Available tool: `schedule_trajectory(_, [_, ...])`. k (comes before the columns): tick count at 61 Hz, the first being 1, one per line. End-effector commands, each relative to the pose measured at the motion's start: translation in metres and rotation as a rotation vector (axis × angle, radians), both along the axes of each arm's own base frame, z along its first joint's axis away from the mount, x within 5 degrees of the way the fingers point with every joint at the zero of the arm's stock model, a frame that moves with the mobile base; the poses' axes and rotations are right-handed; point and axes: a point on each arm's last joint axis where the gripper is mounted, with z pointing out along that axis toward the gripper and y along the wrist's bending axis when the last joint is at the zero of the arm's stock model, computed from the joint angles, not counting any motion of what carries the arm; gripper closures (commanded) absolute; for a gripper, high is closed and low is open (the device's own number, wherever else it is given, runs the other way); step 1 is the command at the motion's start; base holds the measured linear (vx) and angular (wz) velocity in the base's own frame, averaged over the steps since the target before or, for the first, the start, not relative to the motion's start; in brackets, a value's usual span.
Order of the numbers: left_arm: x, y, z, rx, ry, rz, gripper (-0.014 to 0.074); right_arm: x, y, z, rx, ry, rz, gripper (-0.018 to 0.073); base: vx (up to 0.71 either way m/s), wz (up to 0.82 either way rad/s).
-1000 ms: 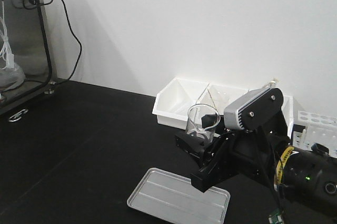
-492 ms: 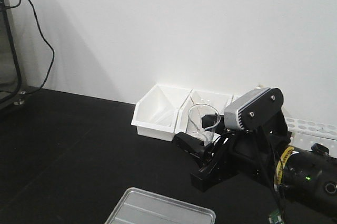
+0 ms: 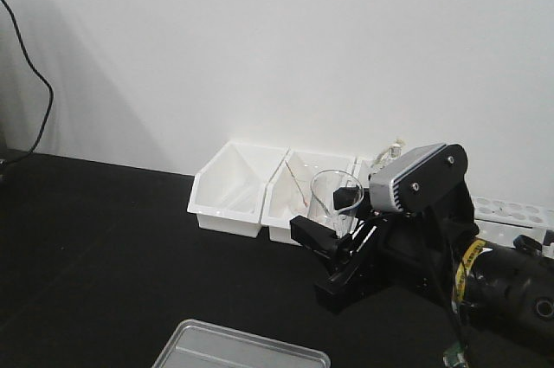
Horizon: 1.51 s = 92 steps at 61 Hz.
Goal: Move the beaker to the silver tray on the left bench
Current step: 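Drive the base up to the silver tray, beaker held in right gripper, then lower the beaker onto the silver tray with the right gripper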
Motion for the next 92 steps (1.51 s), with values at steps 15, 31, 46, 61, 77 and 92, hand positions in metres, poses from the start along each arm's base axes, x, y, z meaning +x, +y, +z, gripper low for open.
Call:
schedule_trajectory(15, [0.002, 0.000, 0.002, -0.004, -0.074, -0.001, 0.0595, -0.007, 0.000, 0.022, 0.074, -0.064, 0.034, 0.0571, 0.00, 0.00])
schedule_trajectory(31, [0.002, 0.000, 0.002, -0.004, -0.074, -0.001, 0.0595, 0.006, 0.007, 0.004, 0.045, -0.016, 0.036, 0.0571, 0.00, 0.00])
schedule_trajectory(46, [0.002, 0.000, 0.002, -0.004, -0.074, -0.001, 0.0595, 0.040, 0.029, -0.048, -0.004, 0.050, 0.112, 0.0571, 0.00, 0.00])
schedule_trajectory(61, [0.002, 0.000, 0.002, -0.004, -0.074, -0.001, 0.0595, 0.082, 0.054, -0.089, 0.051, 0.084, 0.166, 0.0571, 0.00, 0.00])
schedule_trajectory(77, [0.002, 0.000, 0.002, -0.004, -0.074, -0.001, 0.0595, 0.097, 0.065, -0.147, -0.012, 0.147, 0.226, 0.0571, 0.00, 0.00])
schedule_trajectory(92, [0.002, 0.000, 0.002, -0.004, -0.074, -0.001, 0.0595, 0.100, 0.067, -0.182, -0.036, 0.226, 0.224, 0.0566, 0.00, 0.00])
